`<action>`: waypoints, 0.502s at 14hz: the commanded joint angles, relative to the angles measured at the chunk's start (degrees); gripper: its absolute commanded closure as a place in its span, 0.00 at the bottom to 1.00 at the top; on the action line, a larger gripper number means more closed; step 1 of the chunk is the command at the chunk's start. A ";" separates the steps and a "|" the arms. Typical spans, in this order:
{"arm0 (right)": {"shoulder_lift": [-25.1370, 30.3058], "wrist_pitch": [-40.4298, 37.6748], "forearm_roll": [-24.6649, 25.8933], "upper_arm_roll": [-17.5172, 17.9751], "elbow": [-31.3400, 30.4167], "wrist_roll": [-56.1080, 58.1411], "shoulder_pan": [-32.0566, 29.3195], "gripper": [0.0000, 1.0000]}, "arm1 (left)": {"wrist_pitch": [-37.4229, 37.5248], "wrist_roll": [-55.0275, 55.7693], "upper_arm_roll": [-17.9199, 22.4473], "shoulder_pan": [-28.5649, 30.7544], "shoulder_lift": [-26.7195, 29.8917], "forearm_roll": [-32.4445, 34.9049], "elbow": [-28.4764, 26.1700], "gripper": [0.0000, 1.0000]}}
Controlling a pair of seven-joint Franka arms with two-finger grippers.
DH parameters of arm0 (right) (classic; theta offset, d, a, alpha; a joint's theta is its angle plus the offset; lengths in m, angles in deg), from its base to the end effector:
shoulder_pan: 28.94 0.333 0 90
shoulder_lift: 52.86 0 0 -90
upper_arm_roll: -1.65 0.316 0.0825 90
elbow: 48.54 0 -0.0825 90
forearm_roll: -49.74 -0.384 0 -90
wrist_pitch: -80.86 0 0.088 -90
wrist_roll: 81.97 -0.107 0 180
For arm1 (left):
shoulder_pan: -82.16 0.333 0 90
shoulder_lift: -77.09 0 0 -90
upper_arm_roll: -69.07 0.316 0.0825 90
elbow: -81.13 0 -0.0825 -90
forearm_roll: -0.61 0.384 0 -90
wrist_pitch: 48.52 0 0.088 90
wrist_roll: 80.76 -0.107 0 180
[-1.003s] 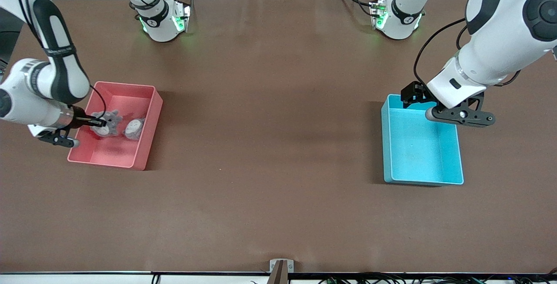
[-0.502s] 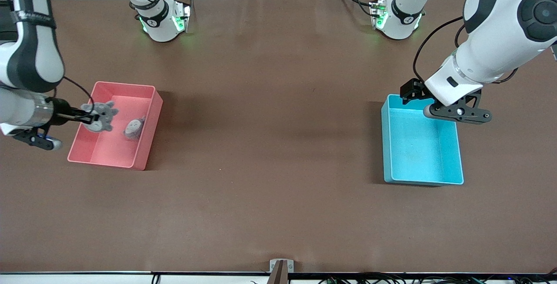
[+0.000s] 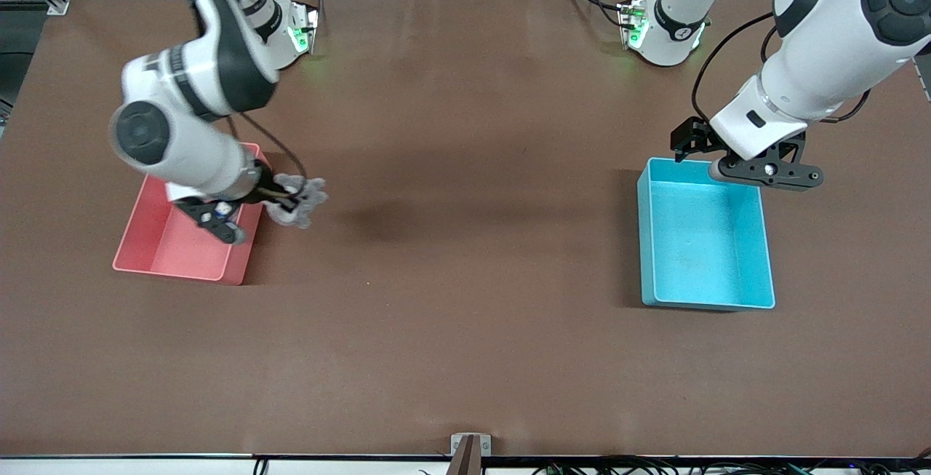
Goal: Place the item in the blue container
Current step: 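Lift the plush with the right gripper while the left gripper moves inward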
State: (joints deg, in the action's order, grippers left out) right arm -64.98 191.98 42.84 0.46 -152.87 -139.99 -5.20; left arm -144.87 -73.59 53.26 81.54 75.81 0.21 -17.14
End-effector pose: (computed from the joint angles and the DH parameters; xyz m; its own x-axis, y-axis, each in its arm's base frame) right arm 0.5558 0.2403 0.4132 0.7768 -0.6145 -0.1379 -0.6174 -0.7862 0.0259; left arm 0.5408 -0.1587 0.5535 0.9855 -0.1600 -0.0562 -0.1599 -0.9871 0.0060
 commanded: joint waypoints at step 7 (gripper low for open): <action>-15.82 9.29 -0.05 -0.93 11.33 -27.65 14.66 1.00 | 0.72 0.64 -0.36 0.62 2.60 -0.12 -2.19 0.00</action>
State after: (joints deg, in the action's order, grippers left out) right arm -76.99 202.27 42.88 0.31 -147.19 -163.60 7.82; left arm -144.53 -73.59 53.26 81.67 76.83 0.21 -18.10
